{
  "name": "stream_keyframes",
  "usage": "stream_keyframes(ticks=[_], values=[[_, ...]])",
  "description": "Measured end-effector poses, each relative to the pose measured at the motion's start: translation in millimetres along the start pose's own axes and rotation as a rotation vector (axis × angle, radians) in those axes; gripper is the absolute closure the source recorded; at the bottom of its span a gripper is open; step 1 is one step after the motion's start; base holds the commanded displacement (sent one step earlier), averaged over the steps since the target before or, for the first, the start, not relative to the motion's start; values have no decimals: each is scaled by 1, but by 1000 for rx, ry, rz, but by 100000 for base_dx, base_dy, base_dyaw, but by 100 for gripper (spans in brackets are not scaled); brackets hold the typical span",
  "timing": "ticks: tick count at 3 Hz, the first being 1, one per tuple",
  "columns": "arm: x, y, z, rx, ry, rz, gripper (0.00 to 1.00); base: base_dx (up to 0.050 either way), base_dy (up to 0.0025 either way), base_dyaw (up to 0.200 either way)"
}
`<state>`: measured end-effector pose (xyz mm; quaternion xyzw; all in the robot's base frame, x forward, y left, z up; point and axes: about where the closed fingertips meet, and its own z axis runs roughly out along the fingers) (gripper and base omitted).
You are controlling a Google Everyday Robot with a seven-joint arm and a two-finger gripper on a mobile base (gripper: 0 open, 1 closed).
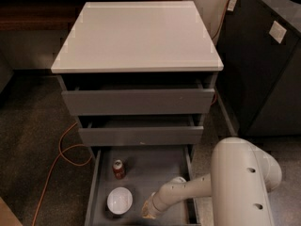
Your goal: Pick coke can from bottom drawer and place on counter
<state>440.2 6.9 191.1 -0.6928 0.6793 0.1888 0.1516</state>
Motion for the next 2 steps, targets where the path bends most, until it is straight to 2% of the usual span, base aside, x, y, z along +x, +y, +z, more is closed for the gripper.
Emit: stream_keyframes(ticks=[1, 2], values=[[0, -16, -13, 27, 2, -9, 100, 0, 0, 0], [-5, -44, -26, 37, -8, -16, 98, 0, 0, 0]])
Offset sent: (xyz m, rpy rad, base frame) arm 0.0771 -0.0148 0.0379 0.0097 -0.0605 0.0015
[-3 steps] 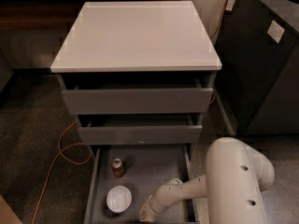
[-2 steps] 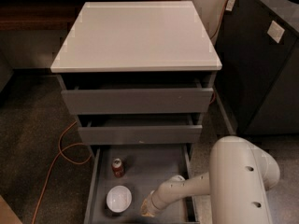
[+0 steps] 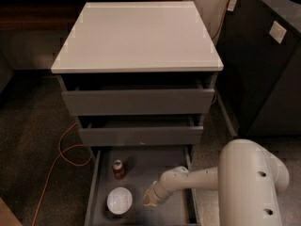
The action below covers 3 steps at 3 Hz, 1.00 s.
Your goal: Pick coke can from bottom drawer and place on counter
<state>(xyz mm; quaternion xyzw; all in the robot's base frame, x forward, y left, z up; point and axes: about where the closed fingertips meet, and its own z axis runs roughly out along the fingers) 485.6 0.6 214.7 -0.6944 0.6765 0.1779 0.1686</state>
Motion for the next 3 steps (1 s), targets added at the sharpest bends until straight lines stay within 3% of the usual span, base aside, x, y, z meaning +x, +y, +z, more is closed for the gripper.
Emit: stream_keyframes(ticks=[1, 2, 3], values=[[-4, -32, -6, -4, -10, 3, 67, 0, 0, 0], [-9, -52, -6, 4, -20, 7, 44, 0, 0, 0], [-20, -72, -3, 43, -19, 4, 20, 0, 0, 0]])
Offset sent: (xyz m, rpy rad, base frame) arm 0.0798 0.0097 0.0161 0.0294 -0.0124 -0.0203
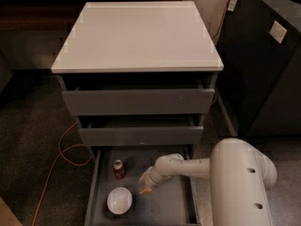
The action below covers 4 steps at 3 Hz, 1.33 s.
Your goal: Pick coke can from bottom drawer and place on counter
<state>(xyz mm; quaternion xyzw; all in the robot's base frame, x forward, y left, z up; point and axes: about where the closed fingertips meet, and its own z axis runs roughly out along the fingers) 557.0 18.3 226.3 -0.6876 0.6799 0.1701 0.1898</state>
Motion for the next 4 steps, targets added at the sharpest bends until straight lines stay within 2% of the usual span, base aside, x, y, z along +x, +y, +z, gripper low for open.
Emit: stream_keyframes(ticks=[1, 2, 3, 4], values=[[-11, -19, 7, 57, -8, 15, 0, 0, 0, 0], [-23, -42, 13, 123, -43, 64, 0, 0, 0, 0], [-33, -56, 17, 158, -79, 99, 0, 0, 0, 0], [-33, -56, 17, 157, -79, 99, 0, 0, 0, 0]])
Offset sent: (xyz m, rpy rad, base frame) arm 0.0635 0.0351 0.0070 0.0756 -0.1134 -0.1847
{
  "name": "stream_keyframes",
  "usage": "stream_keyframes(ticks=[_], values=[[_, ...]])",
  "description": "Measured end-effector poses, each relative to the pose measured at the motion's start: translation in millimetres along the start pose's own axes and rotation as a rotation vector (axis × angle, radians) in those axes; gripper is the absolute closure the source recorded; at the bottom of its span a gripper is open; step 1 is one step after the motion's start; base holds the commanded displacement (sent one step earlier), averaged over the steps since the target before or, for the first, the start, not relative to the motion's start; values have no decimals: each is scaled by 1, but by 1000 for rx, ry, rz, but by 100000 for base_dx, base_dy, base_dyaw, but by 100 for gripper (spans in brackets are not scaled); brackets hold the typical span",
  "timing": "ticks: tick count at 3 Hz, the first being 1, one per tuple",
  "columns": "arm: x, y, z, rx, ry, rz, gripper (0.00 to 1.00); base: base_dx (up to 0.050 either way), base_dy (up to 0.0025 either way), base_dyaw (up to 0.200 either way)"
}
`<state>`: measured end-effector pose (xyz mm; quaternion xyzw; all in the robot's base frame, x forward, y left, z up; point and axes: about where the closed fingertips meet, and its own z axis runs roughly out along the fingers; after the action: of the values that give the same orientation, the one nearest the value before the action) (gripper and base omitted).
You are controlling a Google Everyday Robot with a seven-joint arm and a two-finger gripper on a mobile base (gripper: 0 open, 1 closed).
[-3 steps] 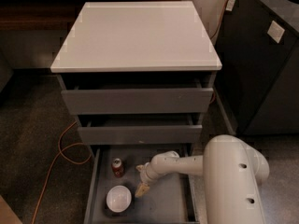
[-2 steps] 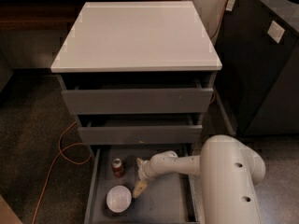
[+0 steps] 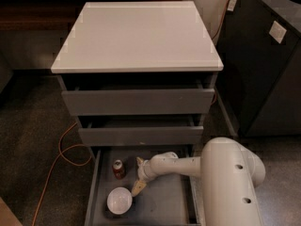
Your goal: Pick coke can from bottom drawer and place on counter
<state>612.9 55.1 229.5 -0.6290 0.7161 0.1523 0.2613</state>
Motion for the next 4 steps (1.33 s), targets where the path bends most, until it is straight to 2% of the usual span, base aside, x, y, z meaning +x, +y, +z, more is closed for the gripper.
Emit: stream_keyframes(ticks=[1, 2, 4], values=[[-1, 0, 4, -14, -21, 4, 0, 0, 0, 0], [-6, -11, 22, -46, -89, 46, 0, 0, 0, 0], [-21, -35, 45, -43, -148, 123, 0, 0, 0, 0]])
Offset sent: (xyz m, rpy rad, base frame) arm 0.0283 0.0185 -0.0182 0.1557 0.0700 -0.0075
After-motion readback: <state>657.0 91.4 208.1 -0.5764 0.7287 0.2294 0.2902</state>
